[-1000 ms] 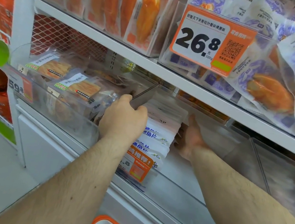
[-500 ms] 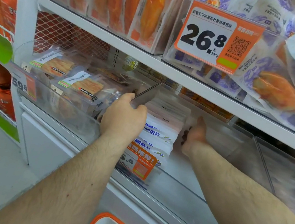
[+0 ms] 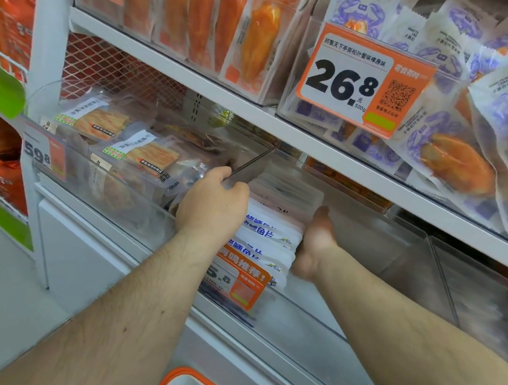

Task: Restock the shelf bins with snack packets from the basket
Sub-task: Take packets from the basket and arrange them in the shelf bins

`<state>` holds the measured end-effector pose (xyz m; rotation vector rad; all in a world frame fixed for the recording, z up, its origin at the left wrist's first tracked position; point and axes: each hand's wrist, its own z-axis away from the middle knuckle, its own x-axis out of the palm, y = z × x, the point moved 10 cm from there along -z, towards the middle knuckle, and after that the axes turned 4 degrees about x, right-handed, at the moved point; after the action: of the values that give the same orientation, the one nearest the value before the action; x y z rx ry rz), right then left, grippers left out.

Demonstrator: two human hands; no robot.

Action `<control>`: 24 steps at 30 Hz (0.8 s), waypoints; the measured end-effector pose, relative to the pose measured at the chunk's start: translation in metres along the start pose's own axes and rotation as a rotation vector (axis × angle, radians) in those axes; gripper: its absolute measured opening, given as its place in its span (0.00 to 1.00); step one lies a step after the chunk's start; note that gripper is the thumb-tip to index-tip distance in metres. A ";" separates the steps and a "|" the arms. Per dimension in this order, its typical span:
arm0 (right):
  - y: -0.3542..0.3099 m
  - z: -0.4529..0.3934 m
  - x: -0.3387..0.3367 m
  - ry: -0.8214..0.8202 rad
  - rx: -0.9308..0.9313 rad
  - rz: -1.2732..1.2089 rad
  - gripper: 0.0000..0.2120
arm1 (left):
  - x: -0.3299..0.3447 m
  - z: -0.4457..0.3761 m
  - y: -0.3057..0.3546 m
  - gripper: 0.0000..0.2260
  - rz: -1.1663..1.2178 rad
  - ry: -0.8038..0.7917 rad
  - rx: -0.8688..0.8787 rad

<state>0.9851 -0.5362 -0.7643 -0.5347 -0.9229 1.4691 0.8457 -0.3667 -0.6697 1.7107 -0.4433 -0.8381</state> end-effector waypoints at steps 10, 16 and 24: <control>0.026 0.047 0.011 -0.116 0.142 0.240 0.38 | 0.001 0.004 0.001 0.23 0.085 -0.064 0.015; 0.032 0.068 0.015 -0.148 0.181 0.305 0.46 | 0.001 0.006 0.000 0.23 0.118 -0.091 0.024; 0.018 0.099 -0.017 0.040 0.005 0.360 0.36 | -0.019 0.033 0.050 0.18 -0.306 0.030 0.343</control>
<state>0.8984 -0.5731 -0.7256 -0.7525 -0.8188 1.7750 0.8152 -0.3915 -0.6213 2.1430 -0.3217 -0.9960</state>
